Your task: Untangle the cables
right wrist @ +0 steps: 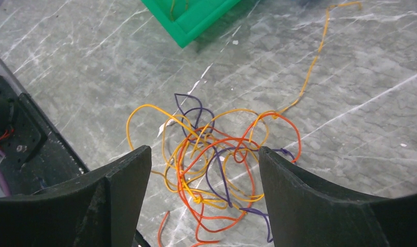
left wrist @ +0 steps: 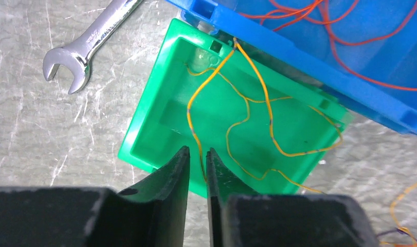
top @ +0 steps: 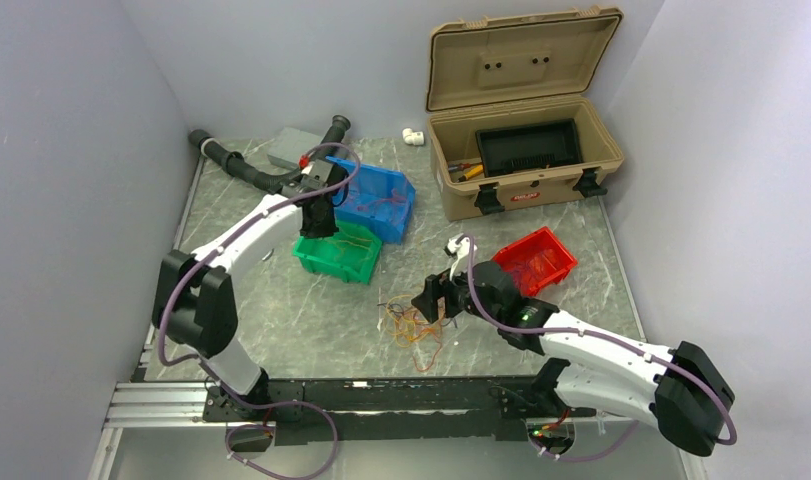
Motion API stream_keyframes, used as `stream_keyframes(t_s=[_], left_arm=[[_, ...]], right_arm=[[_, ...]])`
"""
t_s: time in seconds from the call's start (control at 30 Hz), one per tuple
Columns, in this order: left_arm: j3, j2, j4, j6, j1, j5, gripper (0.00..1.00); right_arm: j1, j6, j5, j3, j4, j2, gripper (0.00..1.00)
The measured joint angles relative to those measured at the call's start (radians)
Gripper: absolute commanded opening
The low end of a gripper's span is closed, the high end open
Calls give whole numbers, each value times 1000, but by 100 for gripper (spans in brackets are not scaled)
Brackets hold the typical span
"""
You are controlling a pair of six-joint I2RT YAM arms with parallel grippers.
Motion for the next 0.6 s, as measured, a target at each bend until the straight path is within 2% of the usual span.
stream_keyframes(t_s=[0.07, 0.37, 0.43, 0.6], left_arm=[[0, -31, 3, 8, 0, 8, 30], [-23, -74, 9, 27, -1, 29, 29], [-27, -74, 8, 30, -1, 32, 24], [-29, -74, 24, 42, -1, 41, 0]], right_arm=[[-1, 1, -22, 0, 1, 2, 77], [-3, 0, -97, 0, 2, 2, 77], [-3, 0, -106, 2, 1, 2, 77], [-3, -11, -107, 64, 3, 52, 75]])
